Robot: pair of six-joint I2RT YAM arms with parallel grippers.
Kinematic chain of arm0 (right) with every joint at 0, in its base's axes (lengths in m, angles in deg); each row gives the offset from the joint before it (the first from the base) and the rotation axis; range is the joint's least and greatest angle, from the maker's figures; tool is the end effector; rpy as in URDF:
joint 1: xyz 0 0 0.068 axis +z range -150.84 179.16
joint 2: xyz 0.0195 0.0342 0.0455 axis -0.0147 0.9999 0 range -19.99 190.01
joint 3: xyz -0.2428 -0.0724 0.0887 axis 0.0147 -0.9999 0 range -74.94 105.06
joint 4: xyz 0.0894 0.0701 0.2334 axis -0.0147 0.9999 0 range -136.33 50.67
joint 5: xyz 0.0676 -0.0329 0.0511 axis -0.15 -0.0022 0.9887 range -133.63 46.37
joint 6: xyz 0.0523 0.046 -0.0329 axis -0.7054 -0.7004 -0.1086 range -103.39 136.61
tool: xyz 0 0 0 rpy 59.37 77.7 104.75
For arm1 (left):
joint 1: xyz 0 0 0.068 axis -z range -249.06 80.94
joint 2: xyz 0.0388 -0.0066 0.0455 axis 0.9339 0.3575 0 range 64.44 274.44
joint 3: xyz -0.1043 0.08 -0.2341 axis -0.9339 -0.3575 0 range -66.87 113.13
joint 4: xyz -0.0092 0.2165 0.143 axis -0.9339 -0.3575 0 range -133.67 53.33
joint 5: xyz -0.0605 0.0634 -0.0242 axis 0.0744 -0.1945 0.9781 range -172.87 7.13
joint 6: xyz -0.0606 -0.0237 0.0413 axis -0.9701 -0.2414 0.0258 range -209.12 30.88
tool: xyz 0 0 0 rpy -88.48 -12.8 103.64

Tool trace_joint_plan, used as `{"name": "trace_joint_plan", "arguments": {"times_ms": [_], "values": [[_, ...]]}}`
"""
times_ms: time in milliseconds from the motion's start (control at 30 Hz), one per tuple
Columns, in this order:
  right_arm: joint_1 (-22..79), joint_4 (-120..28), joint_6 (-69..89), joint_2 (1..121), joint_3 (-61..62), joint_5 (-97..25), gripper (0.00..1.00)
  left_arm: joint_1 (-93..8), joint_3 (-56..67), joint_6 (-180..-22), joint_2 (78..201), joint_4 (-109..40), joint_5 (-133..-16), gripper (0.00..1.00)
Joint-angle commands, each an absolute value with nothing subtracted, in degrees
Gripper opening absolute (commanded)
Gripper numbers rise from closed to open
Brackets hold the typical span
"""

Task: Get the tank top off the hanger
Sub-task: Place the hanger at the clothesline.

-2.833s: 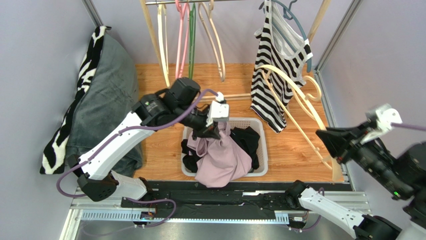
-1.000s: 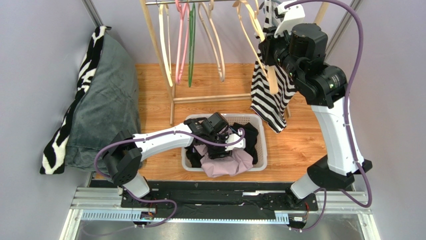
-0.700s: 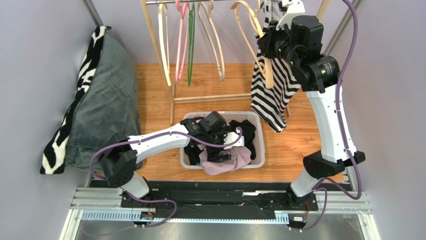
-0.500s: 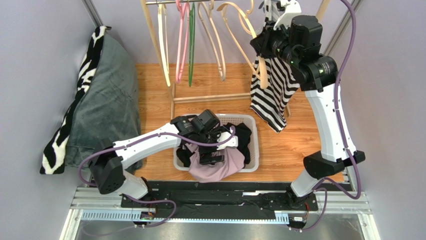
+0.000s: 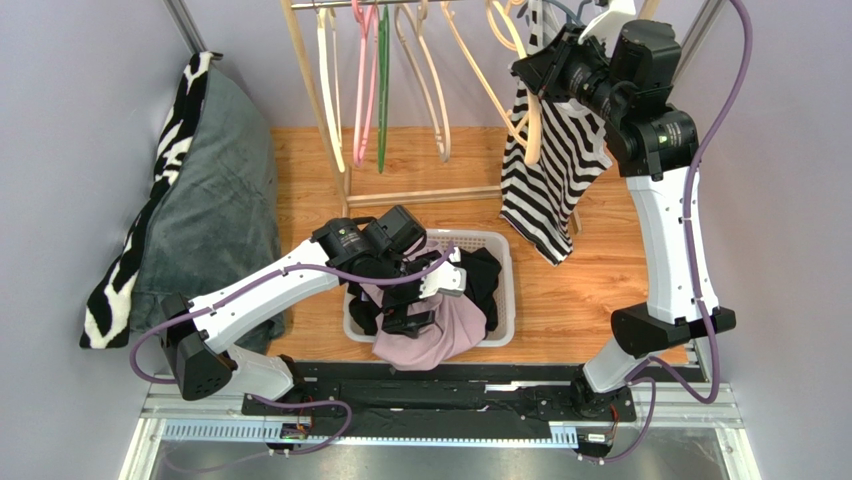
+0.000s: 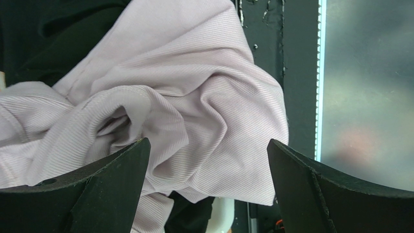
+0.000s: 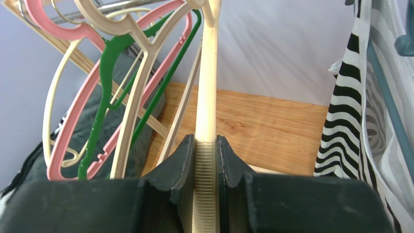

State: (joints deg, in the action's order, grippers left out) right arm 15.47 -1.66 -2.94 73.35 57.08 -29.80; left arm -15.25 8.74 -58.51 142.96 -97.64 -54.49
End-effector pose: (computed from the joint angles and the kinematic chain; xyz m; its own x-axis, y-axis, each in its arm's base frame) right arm 0.3068 0.1061 0.5569 -0.2619 0.2618 -0.9289 -0.4386 0.8251 0.3562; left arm 0.1356 -0.2381 0.2971 -0.0319 0.8021 -0.5963 0.9874 -0.0672 -0.1432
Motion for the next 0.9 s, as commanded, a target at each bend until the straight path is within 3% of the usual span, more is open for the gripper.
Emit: {"name": "trace_joint_plan", "arguments": {"times_ms": [0,400,867], "values": [[12.61,-9.49,-8.61,72.91,56.63,-24.56,0.0,-15.44,11.26,-57.22,141.08,-100.48,-52.03,0.99],[11.02,-10.47,-12.4,75.9,56.72,-20.16,0.0,-15.44,11.97,-57.39,139.24,-101.27,-51.85,0.99],[22.53,2.98,5.26,78.18,63.83,-41.33,0.0,-15.44,15.4,-58.27,140.11,-100.83,-52.99,0.99]]}}
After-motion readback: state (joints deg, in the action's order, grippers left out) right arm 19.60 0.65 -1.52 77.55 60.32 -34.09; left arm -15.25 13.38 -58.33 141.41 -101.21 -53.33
